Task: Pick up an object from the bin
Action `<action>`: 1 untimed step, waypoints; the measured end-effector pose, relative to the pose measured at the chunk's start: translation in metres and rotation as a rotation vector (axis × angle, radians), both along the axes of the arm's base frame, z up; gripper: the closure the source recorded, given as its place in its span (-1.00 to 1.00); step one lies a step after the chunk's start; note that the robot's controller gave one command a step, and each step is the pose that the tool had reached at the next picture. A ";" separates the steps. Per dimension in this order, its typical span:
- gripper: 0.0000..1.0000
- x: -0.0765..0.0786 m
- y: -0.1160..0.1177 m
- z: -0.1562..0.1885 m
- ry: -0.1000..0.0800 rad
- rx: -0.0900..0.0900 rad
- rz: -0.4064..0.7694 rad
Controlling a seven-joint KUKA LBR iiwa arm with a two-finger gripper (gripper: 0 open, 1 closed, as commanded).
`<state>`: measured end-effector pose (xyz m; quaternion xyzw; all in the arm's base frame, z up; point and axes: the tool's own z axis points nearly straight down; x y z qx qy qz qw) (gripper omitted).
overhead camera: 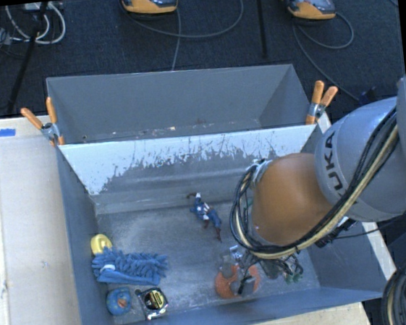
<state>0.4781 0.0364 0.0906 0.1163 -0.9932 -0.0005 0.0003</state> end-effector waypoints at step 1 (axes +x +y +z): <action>1.00 0.000 0.000 0.002 0.003 0.000 0.001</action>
Offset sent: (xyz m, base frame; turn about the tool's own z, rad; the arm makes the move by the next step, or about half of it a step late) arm 0.0438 0.0322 0.0179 0.0208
